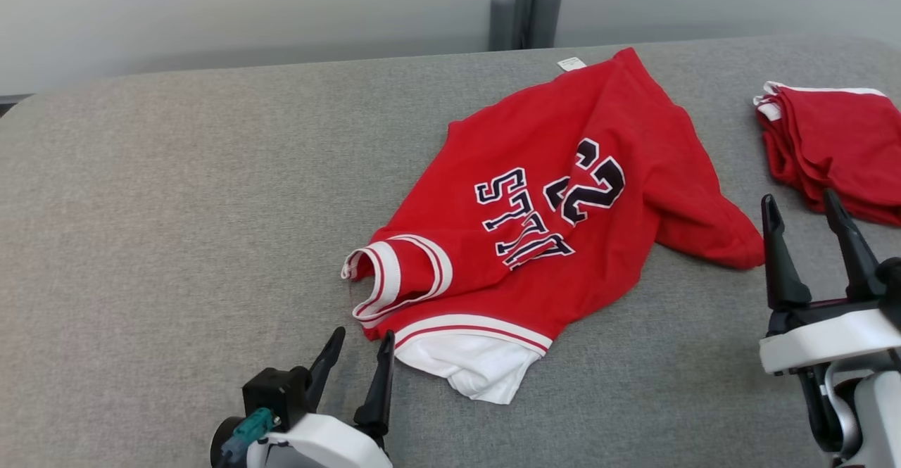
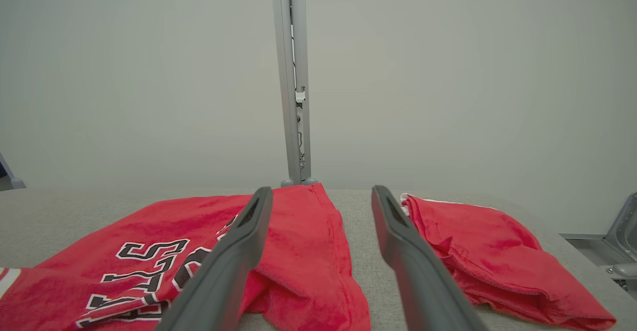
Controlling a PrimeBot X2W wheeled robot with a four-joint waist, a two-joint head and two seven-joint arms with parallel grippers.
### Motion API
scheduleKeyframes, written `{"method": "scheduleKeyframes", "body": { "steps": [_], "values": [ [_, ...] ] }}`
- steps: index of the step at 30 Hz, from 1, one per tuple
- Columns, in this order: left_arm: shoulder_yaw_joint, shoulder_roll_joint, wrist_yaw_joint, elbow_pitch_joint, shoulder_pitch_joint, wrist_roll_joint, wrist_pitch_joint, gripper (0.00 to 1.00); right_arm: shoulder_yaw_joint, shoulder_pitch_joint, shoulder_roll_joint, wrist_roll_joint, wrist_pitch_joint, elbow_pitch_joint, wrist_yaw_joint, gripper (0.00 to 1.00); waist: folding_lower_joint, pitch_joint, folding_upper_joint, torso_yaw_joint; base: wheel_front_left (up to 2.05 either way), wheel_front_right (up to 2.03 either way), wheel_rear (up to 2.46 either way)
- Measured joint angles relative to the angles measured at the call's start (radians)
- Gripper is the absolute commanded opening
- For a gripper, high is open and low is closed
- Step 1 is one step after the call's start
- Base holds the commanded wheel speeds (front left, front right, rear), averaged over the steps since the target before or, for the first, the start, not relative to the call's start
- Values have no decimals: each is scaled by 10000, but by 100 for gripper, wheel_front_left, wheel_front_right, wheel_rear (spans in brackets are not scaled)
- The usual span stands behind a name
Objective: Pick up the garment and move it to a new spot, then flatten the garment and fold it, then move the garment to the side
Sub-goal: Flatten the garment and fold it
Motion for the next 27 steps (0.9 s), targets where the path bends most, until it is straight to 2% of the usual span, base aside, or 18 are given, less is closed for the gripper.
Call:
{"method": "scheduleKeyframes", "body": {
  "steps": [3,7,13,14,17,18,19,23,27],
  "values": [
    [123,15,0,410,-237,-171,-65,100,17,227,293,-184,59,-451,0,100,0,36,0,-185,0,0,0],
    [0,293,-12,1076,-887,211,-142,100,82,354,418,-217,146,-750,0,100,0,111,0,-396,0,0,0],
    [-594,267,-414,1724,-1499,512,-58,100,109,441,491,-215,161,-972,0,100,1,158,0,-600,0,0,0],
    [-665,261,-466,1789,-1544,512,-52,98,98,458,508,-215,161,-978,0,100,0,160,0,-623,0,0,0],
    [-748,236,-506,1965,-1579,510,-46,43,61,497,573,-215,161,-1001,0,100,0,177,0,-667,0,0,0],
    [-757,240,-453,2059,-1614,531,-56,12,52,498,587,-213,161,-1005,0,100,0,183,0,-678,0,0,0],
    [-750,245,-433,2138,-1645,560,-73,0,40,498,606,-211,159,-1007,0,100,0,186,0,-685,0,0,0],
    [-508,305,-249,2186,-1805,522,-414,0,-56,539,673,-211,148,-1051,0,100,0,205,0,-670,0,0,0],
    [-77,702,-58,2010,-2037,497,-625,0,-221,616,746,-222,144,-1024,0,100,0,210,0,-555,0,0,0]
  ]
}}
